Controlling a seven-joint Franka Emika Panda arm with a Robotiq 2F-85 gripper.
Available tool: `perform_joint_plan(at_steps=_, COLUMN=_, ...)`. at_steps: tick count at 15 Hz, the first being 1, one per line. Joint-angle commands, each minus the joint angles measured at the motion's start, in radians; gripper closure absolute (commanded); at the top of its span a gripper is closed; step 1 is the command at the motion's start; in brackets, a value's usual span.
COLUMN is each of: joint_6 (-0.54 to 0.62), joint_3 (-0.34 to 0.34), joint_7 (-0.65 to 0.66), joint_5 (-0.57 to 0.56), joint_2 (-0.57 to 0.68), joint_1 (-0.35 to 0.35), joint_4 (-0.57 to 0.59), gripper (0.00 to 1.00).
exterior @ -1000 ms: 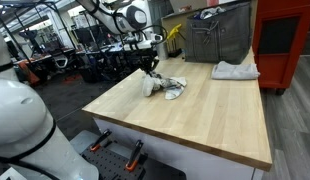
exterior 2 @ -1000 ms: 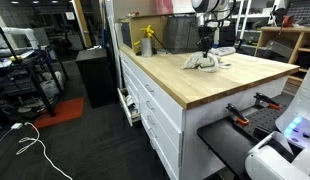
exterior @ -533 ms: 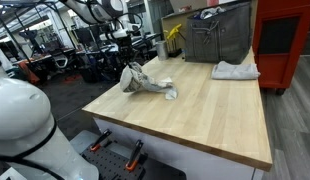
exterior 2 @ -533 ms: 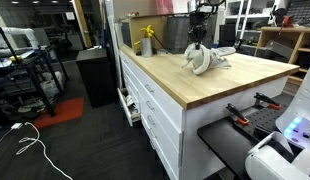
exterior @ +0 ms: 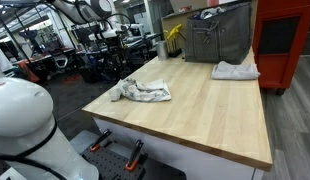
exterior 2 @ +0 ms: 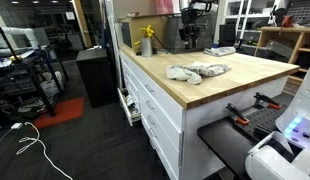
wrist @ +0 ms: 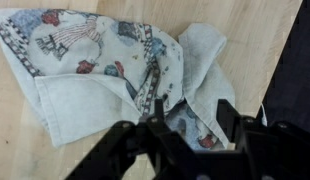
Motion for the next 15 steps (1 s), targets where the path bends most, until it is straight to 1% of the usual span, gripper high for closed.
perform_joint_plan(at_steps=1, joint_6=0.011, joint_3=-0.025, joint_7=0.081, joint_5=-0.032, joint_2=-0.016, joint_1=-0.024, joint_4=-0.039, gripper=0.11)
perform_joint_plan(at_steps=2, joint_6=0.014, joint_3=-0.033, joint_7=0.095, joint_5=-0.034, joint_2=-0.009, joint_1=-0.031, joint_4=-0.040, gripper=0.03)
perform_joint_plan(at_steps=3, joint_6=0.009, joint_3=-0.042, joint_7=0.119, joint_5=-0.045, joint_2=0.002, joint_1=-0.039, joint_4=-0.040, gripper=0.00)
perform_joint_plan(at_steps=4, joint_6=0.005, joint_3=-0.052, joint_7=0.130, joint_5=-0.029, joint_2=0.021, joint_1=-0.048, joint_4=-0.036, gripper=0.00)
perform_joint_plan(at_steps=5, joint_6=-0.002, joint_3=-0.062, joint_7=0.160, joint_5=-0.024, joint_2=0.041, joint_1=-0.057, joint_4=-0.031, gripper=0.07)
perform_joint_plan(at_steps=6, joint_6=-0.007, joint_3=-0.070, joint_7=0.179, joint_5=-0.013, joint_2=0.055, joint_1=-0.064, joint_4=-0.027, gripper=0.00)
perform_joint_plan(at_steps=10, joint_6=-0.004, joint_3=-0.099, joint_7=0.294, joint_5=0.040, joint_2=0.143, joint_1=-0.088, joint_4=-0.008, gripper=0.00)
perform_joint_plan(at_steps=13, joint_6=-0.012, joint_3=-0.119, joint_7=0.345, joint_5=0.132, joint_2=0.183, joint_1=-0.107, joint_4=0.010, gripper=0.00)
perform_joint_plan(at_steps=15, joint_6=-0.018, joint_3=-0.135, joint_7=0.362, joint_5=0.203, joint_2=0.182, joint_1=-0.124, joint_4=0.016, gripper=0.00)
